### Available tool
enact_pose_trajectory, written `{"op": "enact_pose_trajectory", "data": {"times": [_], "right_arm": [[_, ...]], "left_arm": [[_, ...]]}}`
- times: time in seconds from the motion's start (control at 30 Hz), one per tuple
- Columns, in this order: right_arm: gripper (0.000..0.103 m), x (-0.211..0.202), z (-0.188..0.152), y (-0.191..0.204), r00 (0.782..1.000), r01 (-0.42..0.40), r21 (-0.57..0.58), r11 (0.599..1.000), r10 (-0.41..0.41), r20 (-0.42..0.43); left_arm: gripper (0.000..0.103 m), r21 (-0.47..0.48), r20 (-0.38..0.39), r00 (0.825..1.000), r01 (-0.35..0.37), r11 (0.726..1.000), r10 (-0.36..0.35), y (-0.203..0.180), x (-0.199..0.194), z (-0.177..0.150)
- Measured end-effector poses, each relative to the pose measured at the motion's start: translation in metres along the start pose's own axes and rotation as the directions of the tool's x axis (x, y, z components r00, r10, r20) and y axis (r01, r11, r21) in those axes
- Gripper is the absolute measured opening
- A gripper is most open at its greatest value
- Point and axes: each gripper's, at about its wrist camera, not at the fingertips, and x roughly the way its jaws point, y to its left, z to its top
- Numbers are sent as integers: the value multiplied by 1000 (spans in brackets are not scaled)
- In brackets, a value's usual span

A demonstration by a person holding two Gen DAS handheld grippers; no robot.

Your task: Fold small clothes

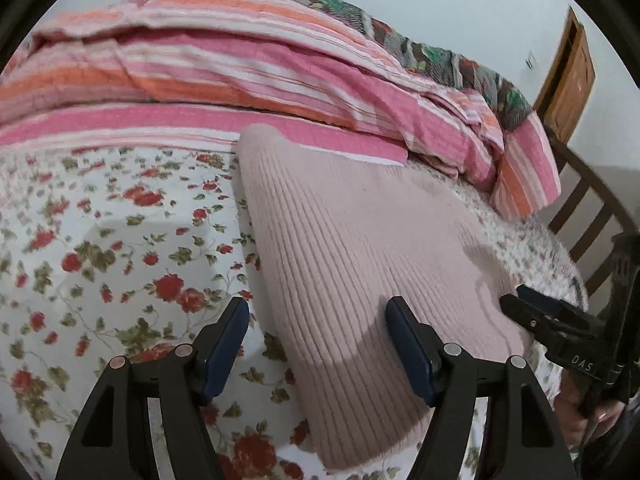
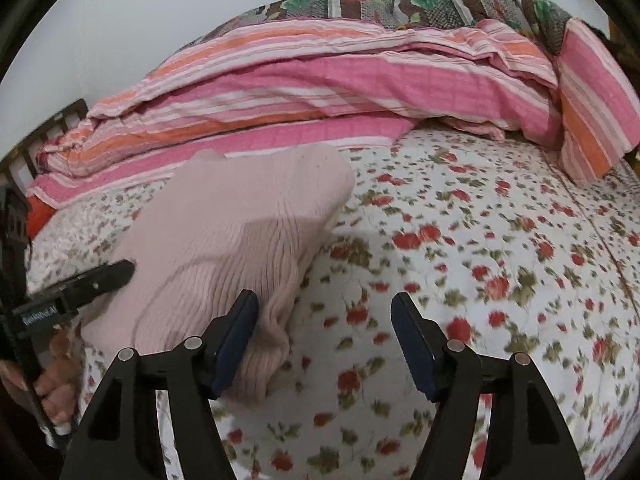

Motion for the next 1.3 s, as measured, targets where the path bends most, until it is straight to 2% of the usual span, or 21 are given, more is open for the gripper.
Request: {"op": "enact_pose_trajectory", "data": {"times": [0.07,0.27,0.43,0.6,0.67,0.73,0.9,0.97,1.03,1.13,1.3], "right_arm": [[68,-3,-5,1,1000,9,-5,1000,-9,2],[68,-3,-11,-7,999,-11,56,998,13,-32],[68,-25,-9,-7,999,-29,70,997,29,-12],[68,-69,-4,-2,998,-28,52,998,24,62],[70,-87,0,0,997,-14,50,999,11,76],[71,-105,3,4,996,16,34,999,-19,83],[82,-157,6,7,989,36,20,999,-38,145],[83,-175,7,6,988,12,34,999,-17,154],[84,-188,5,9,987,1,38,999,-7,159],[101,-203,1,17,986,19,9,1000,-20,168],[103,-218,-7,29,983,45,-48,998,-36,180]], "left_arm": [[70,20,4,1000,-27,999,27,-5,-2,-3],[70,-21,-60,997,-52,998,51,-10,-6,-17],[69,29,-82,987,-137,990,139,-24,-31,-12],[68,33,-44,981,-188,982,189,-44,-69,-6],[69,28,-23,971,-239,971,240,-54,-83,-5],[76,35,-2,962,-271,962,271,-63,-97,-6],[80,45,71,941,-336,941,332,-87,-137,-11],[86,23,95,935,-344,939,341,-92,-154,-13],[86,6,118,935,-338,941,335,-96,-169,-14],[86,5,140,931,-342,940,338,-105,-187,-16],[86,20,168,924,-351,936,343,-120,-205,-21]]}}
